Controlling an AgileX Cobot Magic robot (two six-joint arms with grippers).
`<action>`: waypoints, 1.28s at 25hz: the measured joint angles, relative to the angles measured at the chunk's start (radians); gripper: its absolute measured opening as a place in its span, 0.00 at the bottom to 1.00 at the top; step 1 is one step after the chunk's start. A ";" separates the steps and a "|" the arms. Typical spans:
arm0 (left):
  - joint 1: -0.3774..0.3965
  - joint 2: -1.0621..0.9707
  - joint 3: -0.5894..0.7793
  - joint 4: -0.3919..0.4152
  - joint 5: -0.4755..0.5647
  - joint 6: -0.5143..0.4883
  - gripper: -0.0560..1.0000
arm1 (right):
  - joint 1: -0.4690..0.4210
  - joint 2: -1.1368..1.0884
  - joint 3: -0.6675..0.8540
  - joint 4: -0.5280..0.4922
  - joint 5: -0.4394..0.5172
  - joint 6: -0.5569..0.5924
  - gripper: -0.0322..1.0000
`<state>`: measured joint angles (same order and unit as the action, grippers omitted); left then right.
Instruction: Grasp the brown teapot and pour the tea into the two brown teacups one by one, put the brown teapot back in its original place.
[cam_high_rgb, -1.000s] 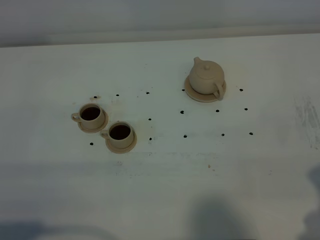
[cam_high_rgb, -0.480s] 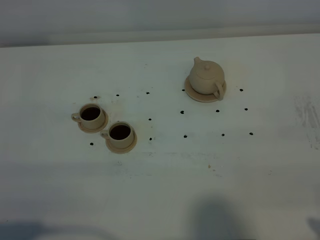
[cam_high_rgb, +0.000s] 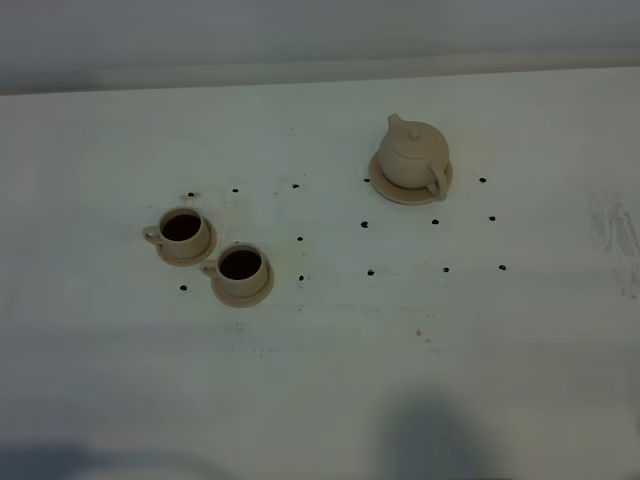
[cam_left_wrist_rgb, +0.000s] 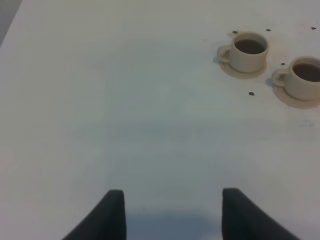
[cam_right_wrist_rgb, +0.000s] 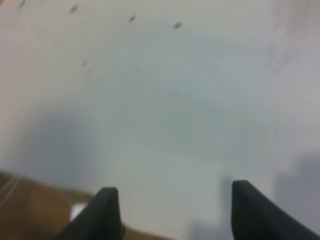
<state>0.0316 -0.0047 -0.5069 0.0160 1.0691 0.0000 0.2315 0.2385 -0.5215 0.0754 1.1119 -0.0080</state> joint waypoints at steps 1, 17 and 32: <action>0.000 0.000 0.000 0.000 0.000 0.000 0.45 | -0.029 -0.018 0.000 0.002 0.000 0.000 0.49; 0.000 0.000 0.000 0.000 0.000 0.000 0.45 | -0.180 -0.243 0.002 -0.010 0.001 -0.008 0.49; 0.000 0.000 0.000 0.000 0.000 0.000 0.45 | -0.180 -0.246 0.002 -0.011 0.001 -0.011 0.49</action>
<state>0.0316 -0.0047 -0.5069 0.0160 1.0691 0.0000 0.0515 -0.0072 -0.5196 0.0639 1.1127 -0.0195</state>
